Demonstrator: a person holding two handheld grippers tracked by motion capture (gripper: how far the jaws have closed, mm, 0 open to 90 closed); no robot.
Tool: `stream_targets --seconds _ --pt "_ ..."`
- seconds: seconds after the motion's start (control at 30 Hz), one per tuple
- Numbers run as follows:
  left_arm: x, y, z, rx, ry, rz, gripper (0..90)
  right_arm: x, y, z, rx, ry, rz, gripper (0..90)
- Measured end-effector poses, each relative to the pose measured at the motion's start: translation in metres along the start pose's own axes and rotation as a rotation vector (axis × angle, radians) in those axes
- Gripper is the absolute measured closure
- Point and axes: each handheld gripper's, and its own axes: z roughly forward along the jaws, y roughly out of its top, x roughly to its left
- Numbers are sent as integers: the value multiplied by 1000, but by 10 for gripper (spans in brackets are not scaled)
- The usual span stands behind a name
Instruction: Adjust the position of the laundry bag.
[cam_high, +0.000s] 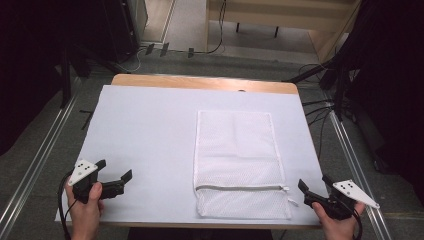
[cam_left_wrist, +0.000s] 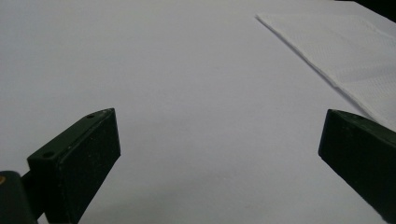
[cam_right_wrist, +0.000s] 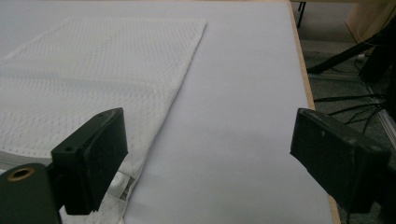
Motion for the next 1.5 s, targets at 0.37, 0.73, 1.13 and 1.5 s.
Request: stream_targets --seconds 0.37,0.73,1.13,1.5 --pt "-51 24 29 31 -17 -3 106 5 3 1 -23 5 43 346" --pt "-106 49 102 224 -81 -27 359 16 6 6 -7 -53 34 489" --pt "-124 61 168 373 -117 -87 594 17 3 10 -5 37 24 495" --pt "-144 59 180 416 -97 -81 719 14 3 12 0 32 37 493"
